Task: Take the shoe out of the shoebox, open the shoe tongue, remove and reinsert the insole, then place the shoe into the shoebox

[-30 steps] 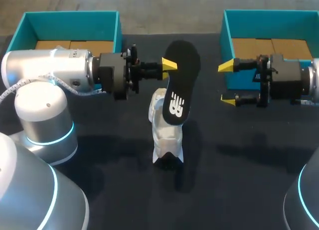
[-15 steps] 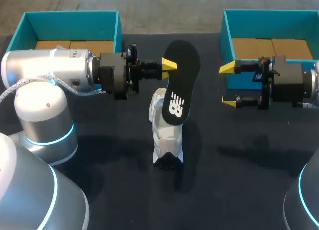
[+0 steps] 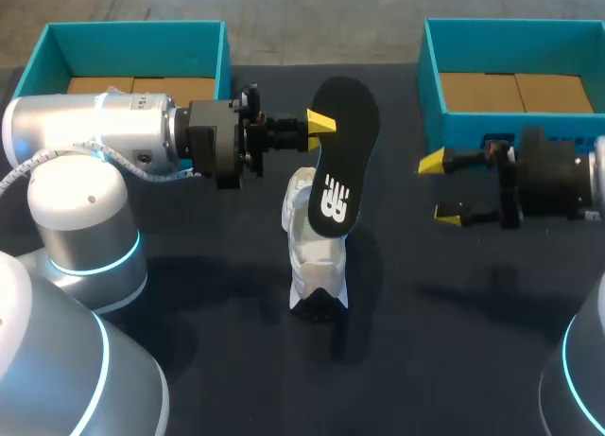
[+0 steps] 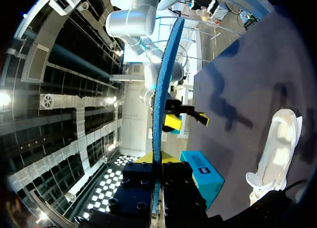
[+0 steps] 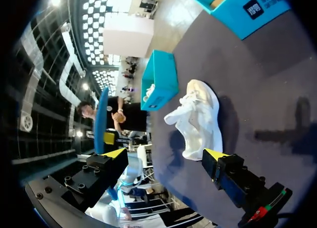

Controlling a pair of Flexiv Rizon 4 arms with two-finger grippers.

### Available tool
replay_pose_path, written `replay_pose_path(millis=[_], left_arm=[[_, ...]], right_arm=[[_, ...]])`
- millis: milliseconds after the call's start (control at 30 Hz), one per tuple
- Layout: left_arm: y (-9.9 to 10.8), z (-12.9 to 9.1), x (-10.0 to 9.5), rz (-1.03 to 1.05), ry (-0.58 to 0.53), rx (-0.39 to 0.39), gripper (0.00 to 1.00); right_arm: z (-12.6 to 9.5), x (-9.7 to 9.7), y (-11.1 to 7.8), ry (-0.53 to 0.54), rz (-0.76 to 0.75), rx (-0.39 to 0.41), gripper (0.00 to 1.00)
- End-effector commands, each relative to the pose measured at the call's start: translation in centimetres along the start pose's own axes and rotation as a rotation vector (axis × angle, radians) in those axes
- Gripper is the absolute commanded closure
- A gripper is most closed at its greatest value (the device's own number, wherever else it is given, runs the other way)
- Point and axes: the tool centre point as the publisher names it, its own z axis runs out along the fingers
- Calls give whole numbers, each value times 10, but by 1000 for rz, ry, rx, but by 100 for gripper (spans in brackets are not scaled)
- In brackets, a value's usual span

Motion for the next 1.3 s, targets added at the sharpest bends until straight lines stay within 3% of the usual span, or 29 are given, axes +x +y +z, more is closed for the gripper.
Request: replay_pose_path(millis=[33, 533, 900, 1300], left_arm=[[0, -1, 0, 1, 1, 0, 100], [0, -1, 0, 1, 1, 0, 100], [0, -1, 0, 1, 1, 0, 100], [0, -1, 0, 1, 1, 0, 100]], right_arm=[[2, -8, -9, -41, -28, 7, 0], [36, -42, -27, -84, -34, 56, 0], [67, -44, -37, -81, -49, 58, 0], [68, -44, -38, -79, -53, 55, 0]])
